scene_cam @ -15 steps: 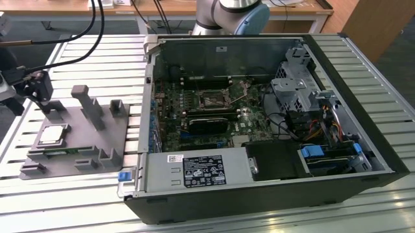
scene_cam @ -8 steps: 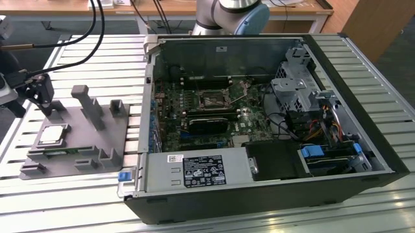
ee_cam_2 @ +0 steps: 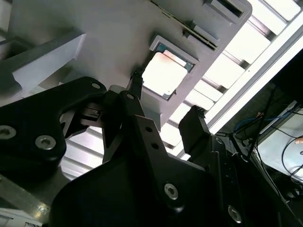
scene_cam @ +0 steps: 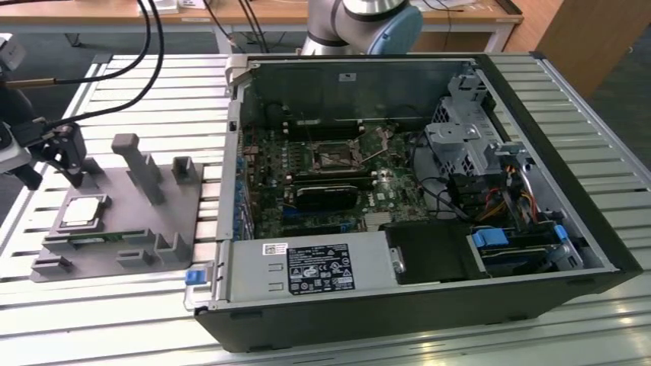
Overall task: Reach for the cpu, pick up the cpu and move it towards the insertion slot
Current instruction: 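Reach for the cpu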
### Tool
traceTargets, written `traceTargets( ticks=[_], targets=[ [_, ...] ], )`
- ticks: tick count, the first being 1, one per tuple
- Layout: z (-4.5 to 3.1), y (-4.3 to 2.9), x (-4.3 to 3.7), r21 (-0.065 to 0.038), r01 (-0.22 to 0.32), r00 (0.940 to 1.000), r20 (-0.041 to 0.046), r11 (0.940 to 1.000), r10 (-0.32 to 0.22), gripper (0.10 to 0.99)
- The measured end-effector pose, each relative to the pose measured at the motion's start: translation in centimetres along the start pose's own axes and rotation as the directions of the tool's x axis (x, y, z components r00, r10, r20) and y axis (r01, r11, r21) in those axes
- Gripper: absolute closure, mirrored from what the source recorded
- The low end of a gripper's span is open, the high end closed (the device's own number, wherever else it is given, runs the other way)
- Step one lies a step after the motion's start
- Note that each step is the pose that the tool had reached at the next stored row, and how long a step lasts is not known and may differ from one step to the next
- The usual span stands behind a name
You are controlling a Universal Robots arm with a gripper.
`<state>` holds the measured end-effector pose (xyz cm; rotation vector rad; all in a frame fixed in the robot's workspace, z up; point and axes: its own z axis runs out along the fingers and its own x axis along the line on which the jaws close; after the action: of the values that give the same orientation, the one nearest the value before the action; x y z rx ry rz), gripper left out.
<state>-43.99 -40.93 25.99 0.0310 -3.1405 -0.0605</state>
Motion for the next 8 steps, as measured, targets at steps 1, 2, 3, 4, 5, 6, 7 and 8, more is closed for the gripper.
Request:
traceTargets(
  ticks=[1,2,3,4,5,6,7,8],
  targets=[
    [0.12,-0.01,0.02,0.000,0.000,1.0000,0.0000,1.0000,0.000,0.494],
    [0.24,-0.01,0.05,0.000,0.000,1.0000,0.0000,1.0000,0.000,0.494],
    [0.36,-0.01,0.08,0.000,0.000,1.0000,-0.0001,1.0000,0.000,0.494],
    [0.48,-0.02,0.10,0.000,0.000,1.0000,-0.0001,1.0000,0.000,0.494],
    [0.58,-0.02,0.12,0.000,0.000,1.0000,0.0000,1.0000,0.000,0.494],
    [0.68,-0.02,0.14,0.000,0.000,1.0000,0.0000,1.0000,0.000,0.494],
    [0.79,-0.03,0.16,0.000,0.000,1.0000,-0.0001,1.0000,0.000,0.494],
    [0.90,-0.03,0.17,0.000,0.000,1.0000,0.0000,1.0000,0.000,0.494]
  ],
)
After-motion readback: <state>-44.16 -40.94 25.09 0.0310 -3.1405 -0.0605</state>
